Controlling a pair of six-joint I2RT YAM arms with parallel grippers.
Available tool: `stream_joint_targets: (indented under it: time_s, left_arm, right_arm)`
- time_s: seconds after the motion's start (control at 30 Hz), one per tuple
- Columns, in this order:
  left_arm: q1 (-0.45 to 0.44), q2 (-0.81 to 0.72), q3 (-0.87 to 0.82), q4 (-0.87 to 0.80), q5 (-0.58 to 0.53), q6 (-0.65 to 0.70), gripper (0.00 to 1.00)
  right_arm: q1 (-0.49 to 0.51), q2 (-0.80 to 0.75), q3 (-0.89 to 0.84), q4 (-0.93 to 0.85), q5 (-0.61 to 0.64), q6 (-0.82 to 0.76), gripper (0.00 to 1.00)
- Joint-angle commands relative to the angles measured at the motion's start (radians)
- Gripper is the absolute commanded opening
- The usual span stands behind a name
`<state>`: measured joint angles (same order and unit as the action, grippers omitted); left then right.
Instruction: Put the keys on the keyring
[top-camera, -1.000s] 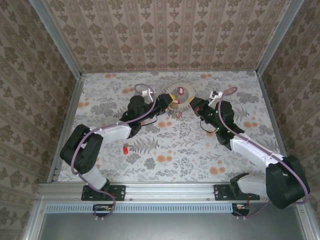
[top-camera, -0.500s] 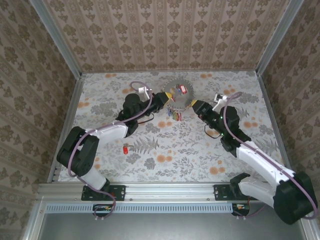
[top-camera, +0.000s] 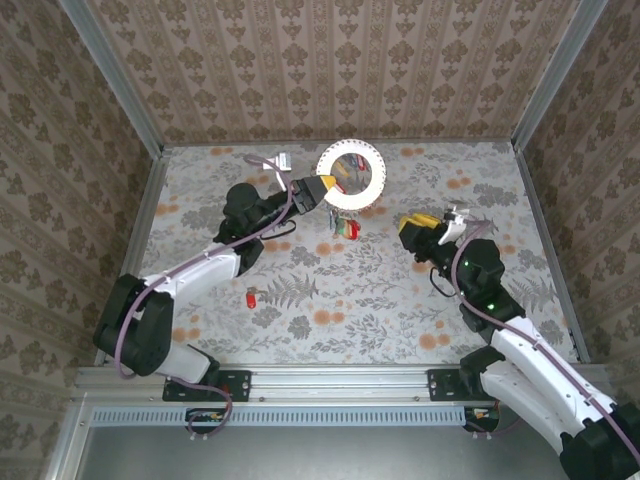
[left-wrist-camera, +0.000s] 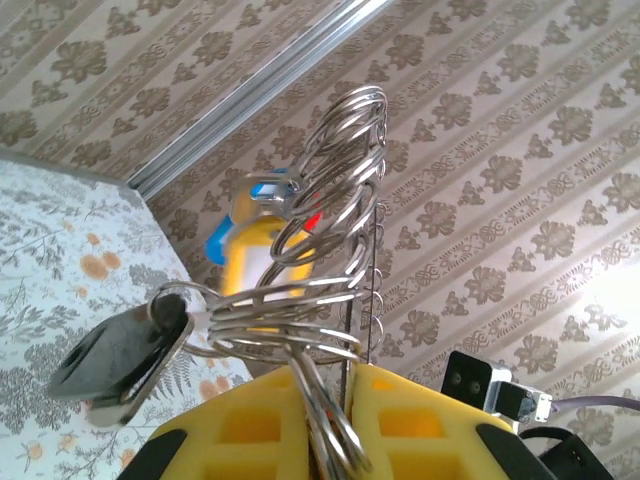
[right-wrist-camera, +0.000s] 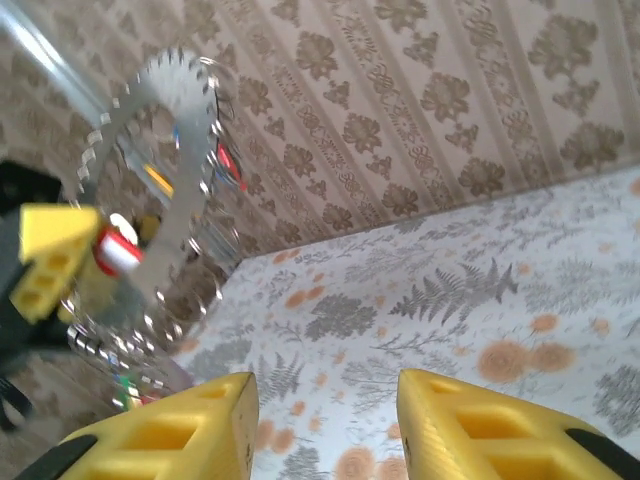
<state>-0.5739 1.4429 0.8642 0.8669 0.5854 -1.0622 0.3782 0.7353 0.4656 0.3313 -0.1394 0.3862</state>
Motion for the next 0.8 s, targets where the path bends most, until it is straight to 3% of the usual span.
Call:
stream_joint_targets:
  time_s: [0.0,0.17,0.3,0.47,0.77]
  left_arm:
    - [0.002,-0.061,0.06,0.075,0.033,0.09,0.0]
    - [-0.007,-0.09,0.083,0.062,0.042,0.114,0.0]
    - [-0.019,-0.112,0.101,0.038,0.051,0.139,0.0]
    - [-0.036,-0.147,0.13,-0.051,0.082,0.206,0.0]
    - [-0.055,-0.209,0.145,-0.159,0.067,0.303,0.0]
  right_arm:
    - [0.035,0.012,0.069,-0.016,-0.213,-0.418,0.27]
    - [0.236,0.026,0.042,0.101,-0.008,-0.823,0.23]
    - [0.337,0.081,0.029,0.241,0.134,-0.981,0.23]
    - [0.39,0.163,0.029,0.419,0.21,-1.032,0.23]
    - [0.397,0.204,0.023,0.54,0.27,-0.979,0.26]
